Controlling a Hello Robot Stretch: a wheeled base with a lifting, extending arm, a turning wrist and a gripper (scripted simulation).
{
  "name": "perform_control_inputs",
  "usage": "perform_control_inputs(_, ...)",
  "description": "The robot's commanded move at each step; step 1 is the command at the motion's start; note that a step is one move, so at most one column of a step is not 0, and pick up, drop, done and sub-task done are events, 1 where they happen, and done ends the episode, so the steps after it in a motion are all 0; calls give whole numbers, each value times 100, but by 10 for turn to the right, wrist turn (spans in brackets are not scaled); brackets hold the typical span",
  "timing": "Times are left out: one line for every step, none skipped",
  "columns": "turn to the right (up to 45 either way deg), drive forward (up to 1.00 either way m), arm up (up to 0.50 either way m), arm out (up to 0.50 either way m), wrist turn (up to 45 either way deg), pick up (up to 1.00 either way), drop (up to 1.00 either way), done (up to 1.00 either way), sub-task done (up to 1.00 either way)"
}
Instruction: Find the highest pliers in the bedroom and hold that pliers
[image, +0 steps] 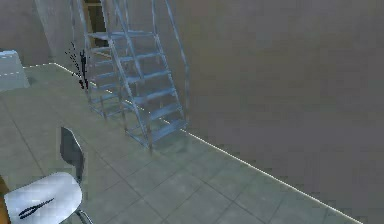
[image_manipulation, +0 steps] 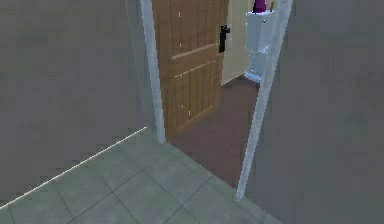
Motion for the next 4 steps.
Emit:
perform_control_inputs(0, 20, 0, 0, 0, 0, 0, 0, 0)
perform_control_inputs(-420, 0, 0, 0, 0, 0, 0, 0, 0)
perform_control_inputs(0, 35, 0, 0, 0, 0, 0, 0, 0)
perform_control_inputs(-450, 0, 0, 0, 0, 0, 0, 0, 0)
